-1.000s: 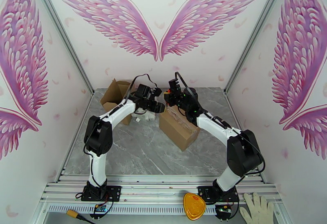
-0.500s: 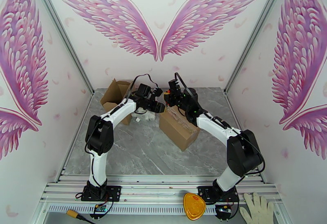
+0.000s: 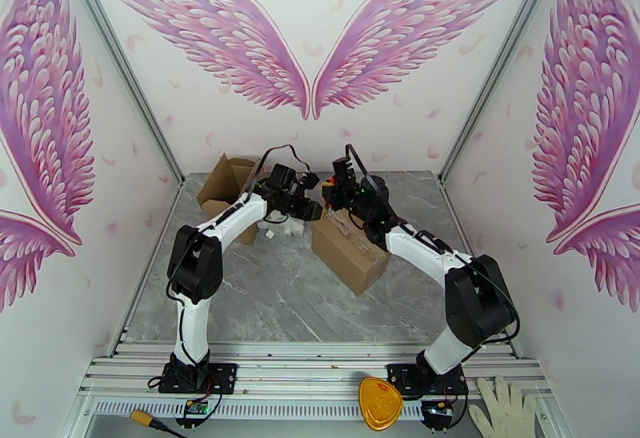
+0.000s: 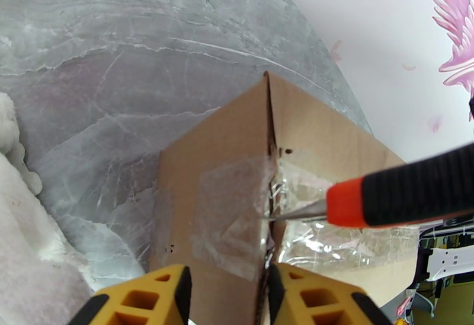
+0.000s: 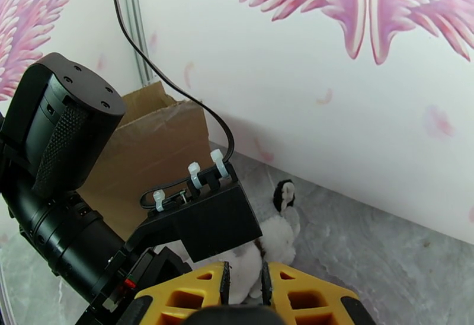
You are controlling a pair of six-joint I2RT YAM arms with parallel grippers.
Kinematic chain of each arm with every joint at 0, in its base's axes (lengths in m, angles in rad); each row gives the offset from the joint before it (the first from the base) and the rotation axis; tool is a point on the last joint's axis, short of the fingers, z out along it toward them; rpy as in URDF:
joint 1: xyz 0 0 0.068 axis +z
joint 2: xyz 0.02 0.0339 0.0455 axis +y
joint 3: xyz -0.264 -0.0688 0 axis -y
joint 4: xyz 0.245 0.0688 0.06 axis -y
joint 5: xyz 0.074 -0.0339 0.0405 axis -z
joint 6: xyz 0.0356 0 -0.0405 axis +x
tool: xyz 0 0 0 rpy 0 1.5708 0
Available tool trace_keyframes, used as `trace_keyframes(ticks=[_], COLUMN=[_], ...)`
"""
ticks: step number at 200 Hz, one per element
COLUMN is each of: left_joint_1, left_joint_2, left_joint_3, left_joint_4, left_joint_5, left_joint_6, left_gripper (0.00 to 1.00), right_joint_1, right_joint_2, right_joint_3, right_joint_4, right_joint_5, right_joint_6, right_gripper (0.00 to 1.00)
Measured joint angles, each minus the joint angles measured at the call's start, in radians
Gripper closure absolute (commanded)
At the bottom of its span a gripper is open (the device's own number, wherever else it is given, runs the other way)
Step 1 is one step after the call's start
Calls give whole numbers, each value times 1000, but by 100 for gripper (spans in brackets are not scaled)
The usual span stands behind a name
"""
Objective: Unpack the express box
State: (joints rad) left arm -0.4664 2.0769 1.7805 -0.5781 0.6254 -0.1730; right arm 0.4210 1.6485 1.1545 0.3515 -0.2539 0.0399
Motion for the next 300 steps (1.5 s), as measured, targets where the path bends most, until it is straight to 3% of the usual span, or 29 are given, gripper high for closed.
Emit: trace_keyframes(ticks=[187, 300], left_joint_1=[-6, -14], left_joint_2=[8, 8], left_joint_3=[0, -7], left_joint_4=[11, 26], left_joint_5=[44, 56], left_joint_6=[-44, -52], left_gripper=[73, 76], right_joint_1=[64, 103], right_joint_2=[-84, -91], right_joint_3=[-64, -34], right_joint_4=[-35, -134], right_joint_5=[239, 434], right_joint_6=[32, 140], right_gripper=[95, 94])
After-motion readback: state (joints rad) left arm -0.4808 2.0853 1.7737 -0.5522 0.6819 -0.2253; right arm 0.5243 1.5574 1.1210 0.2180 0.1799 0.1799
